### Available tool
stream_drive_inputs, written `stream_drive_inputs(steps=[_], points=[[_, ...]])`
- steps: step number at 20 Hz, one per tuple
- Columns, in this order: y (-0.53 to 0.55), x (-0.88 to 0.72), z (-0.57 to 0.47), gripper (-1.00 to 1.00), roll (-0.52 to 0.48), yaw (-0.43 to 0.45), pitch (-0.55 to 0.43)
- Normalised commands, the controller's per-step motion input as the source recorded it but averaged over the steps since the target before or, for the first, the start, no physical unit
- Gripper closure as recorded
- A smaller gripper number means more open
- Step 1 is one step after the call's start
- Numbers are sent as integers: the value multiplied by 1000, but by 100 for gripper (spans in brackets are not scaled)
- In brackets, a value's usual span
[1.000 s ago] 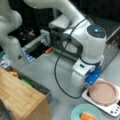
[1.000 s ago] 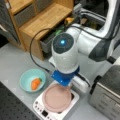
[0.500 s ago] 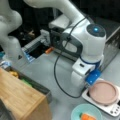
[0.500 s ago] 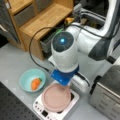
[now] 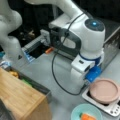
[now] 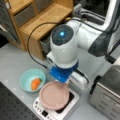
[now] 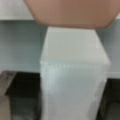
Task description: Pick up the pan. Place the pan on the table. Pick up the bowl. Place the bowl on the stove.
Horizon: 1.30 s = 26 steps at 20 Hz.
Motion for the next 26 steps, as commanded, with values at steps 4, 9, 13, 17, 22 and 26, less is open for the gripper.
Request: stream_drive_inputs(steps=[4, 9, 13, 17, 22, 26], points=[[-149, 7, 303, 100, -104, 167, 43], [-156, 54, 283, 100, -95, 171, 79], [-111, 71, 231, 100, -79, 153, 106], [-104, 9, 196, 100, -83, 144, 50], [-136, -170, 115, 100, -74, 150, -16], [-131, -377, 52, 100, -58, 148, -61]])
